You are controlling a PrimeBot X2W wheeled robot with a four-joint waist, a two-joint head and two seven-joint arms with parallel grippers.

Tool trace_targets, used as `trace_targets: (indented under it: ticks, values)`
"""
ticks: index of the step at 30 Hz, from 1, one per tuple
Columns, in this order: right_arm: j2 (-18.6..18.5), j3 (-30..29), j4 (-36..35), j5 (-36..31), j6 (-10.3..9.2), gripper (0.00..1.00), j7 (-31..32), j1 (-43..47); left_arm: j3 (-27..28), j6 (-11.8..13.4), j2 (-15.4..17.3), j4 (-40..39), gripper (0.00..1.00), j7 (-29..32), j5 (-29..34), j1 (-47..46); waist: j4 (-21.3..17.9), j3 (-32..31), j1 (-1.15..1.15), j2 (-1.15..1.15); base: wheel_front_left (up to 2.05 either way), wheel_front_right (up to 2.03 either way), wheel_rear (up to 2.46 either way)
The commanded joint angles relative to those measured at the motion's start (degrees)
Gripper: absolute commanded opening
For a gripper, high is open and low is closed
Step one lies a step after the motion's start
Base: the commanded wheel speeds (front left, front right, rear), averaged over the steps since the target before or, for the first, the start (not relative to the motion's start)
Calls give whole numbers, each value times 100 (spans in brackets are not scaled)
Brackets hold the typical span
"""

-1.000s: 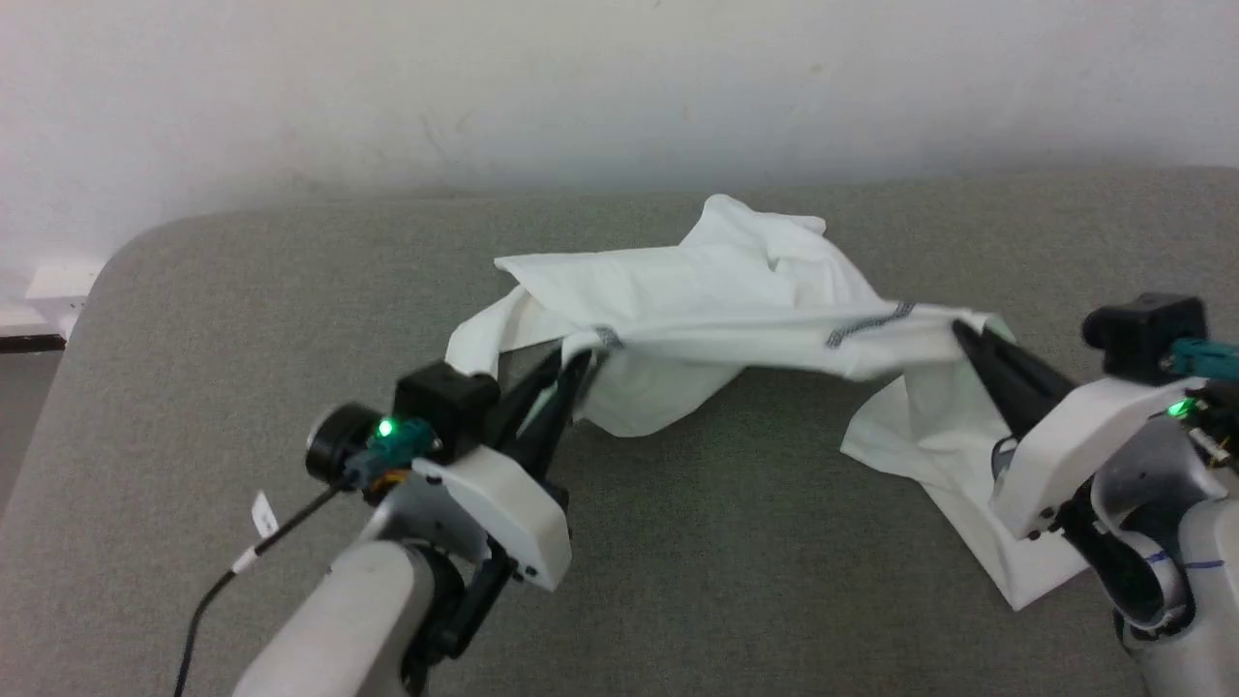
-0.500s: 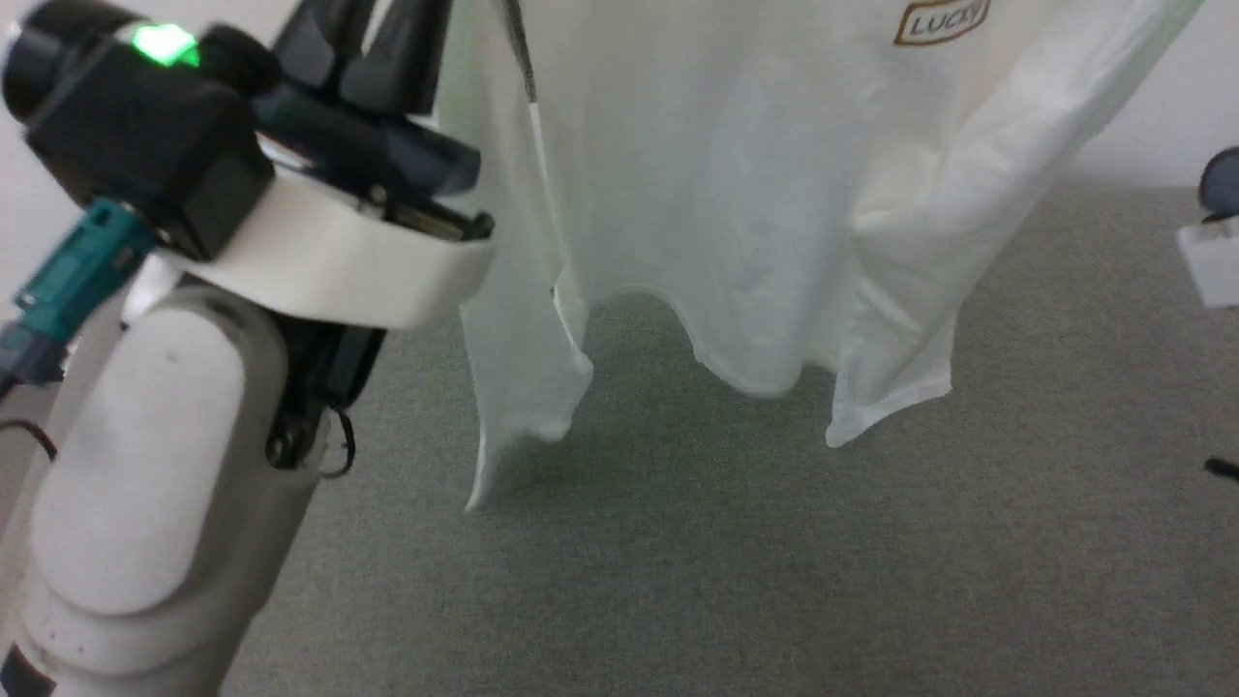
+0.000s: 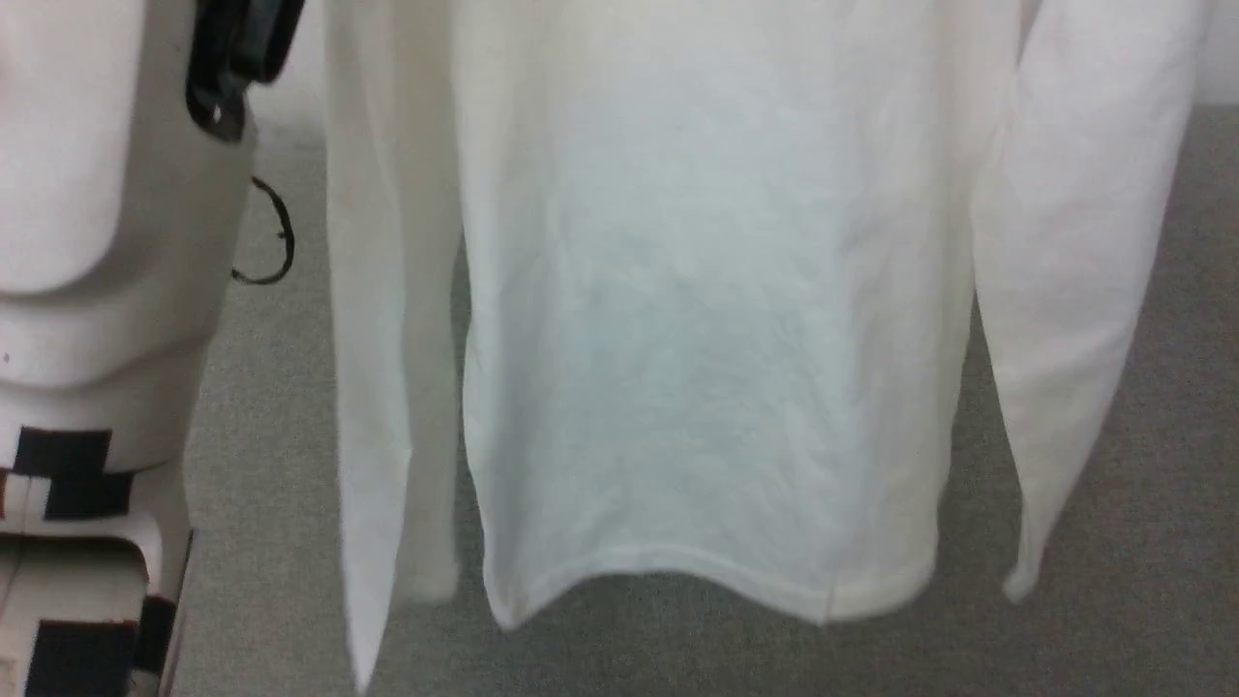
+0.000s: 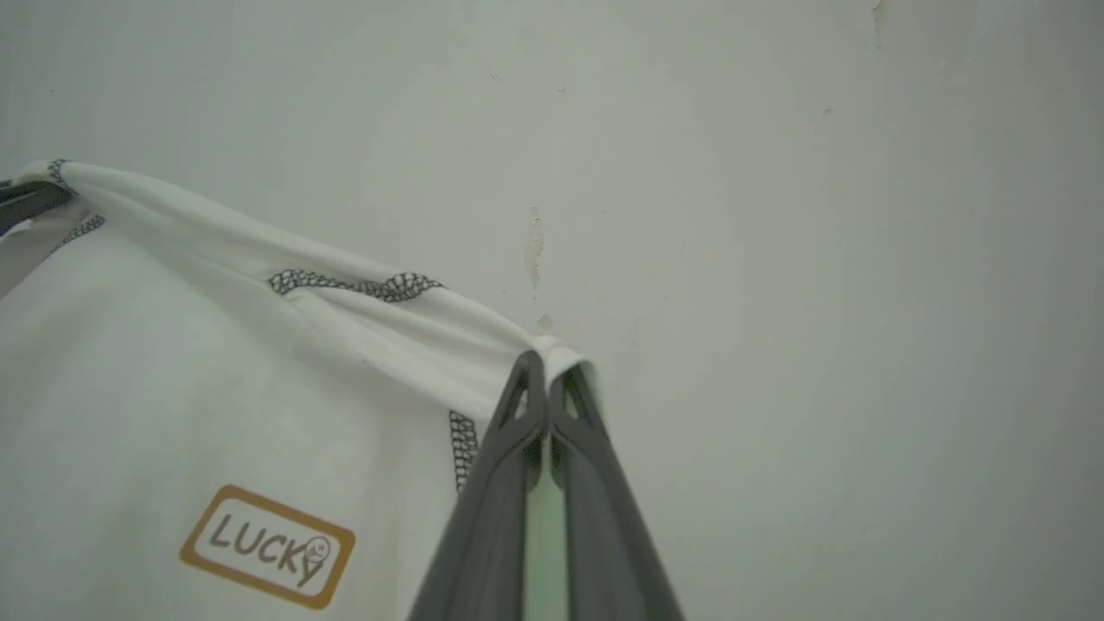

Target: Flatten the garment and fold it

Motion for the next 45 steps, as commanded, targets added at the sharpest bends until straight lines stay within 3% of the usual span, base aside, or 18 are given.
trace_targets:
  ticks: [1,12,19,27,33,38,45]
  values:
    - [-186,-177,382,-34,-122,0,-124,-244,288,98,243,410,0,-77,21,-248,-105,440,-1,0,0,0,0]
    - [54,488,2768,-21,-122,0,-1584,-1991,509,72,191,2623,0,-676,-12,-1522,-304,1179,-1,0,0,0,0]
    - [312,1055,3990,172,-122,0,-2039,-2028,628,80,-53,3689,0,-948,-275,-1314,-289,1301,-1,0,0,0,0]
    - [580,1640,5290,705,-122,0,-2281,-1336,820,-97,-591,4919,0,-1264,-772,-493,-162,1310,-1,0,0,0,0]
    - [504,2175,5431,1207,-122,0,-2518,-237,911,-448,-997,5386,0,-1462,-1078,466,3,964,-1,0,0,0,0]
    - [310,2540,4956,1704,-122,0,-2809,969,956,-632,-1042,5435,0,-1563,-1198,1617,31,460,-1,0,0,0,0]
    - [-251,2682,3770,1953,-122,0,-3041,2649,1007,-674,-868,4328,0,-1601,-1113,3307,-3,-106,-1,0,0,0,0]
